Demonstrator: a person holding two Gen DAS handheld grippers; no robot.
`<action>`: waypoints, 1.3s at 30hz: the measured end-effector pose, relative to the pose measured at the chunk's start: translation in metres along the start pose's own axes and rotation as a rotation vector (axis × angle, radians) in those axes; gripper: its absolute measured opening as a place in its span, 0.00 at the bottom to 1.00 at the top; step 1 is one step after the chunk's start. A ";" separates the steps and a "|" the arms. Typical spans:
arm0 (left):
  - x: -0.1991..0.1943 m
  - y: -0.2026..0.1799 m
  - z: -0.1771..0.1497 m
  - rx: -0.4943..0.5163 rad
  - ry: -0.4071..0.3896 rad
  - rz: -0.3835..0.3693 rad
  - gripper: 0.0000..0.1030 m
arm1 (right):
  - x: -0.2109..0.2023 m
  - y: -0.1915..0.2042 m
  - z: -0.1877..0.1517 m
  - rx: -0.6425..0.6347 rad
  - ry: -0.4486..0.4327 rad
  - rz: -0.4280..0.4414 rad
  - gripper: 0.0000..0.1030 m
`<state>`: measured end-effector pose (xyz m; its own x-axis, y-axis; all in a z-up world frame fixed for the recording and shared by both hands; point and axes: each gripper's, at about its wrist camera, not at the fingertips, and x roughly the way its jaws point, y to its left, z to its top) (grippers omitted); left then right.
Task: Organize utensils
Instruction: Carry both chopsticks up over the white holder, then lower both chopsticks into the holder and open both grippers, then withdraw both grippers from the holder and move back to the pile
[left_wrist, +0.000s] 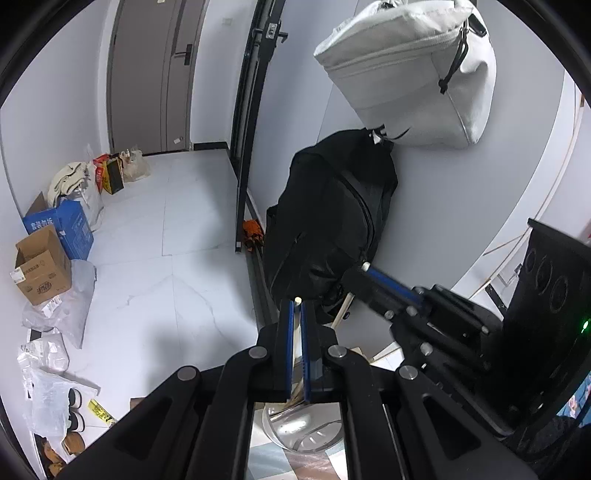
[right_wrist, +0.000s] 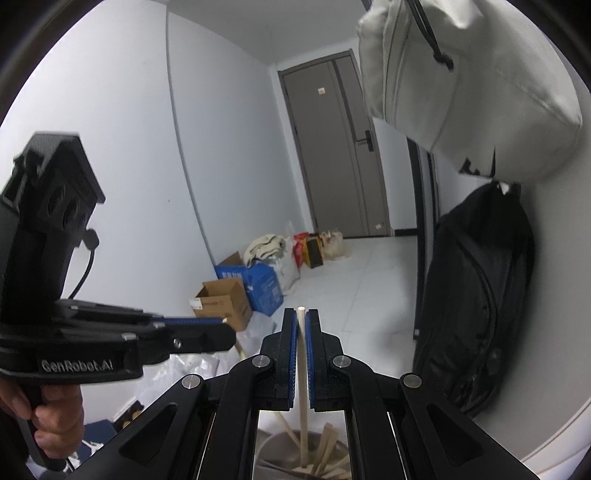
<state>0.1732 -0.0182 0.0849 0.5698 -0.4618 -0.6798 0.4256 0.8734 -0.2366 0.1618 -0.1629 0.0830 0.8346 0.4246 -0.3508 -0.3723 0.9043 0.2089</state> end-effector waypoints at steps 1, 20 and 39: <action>0.002 0.000 0.000 -0.003 0.006 0.002 0.00 | 0.001 -0.001 -0.003 0.004 0.006 0.010 0.04; 0.016 0.010 -0.008 -0.046 0.071 -0.047 0.37 | -0.050 -0.041 -0.055 0.185 0.061 0.046 0.24; -0.060 -0.025 -0.063 -0.068 -0.148 0.220 0.74 | -0.118 0.001 -0.080 0.118 0.042 0.065 0.74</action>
<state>0.0839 -0.0027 0.0879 0.7421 -0.2732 -0.6121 0.2350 0.9612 -0.1442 0.0306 -0.2091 0.0520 0.7916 0.4860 -0.3704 -0.3729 0.8644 0.3373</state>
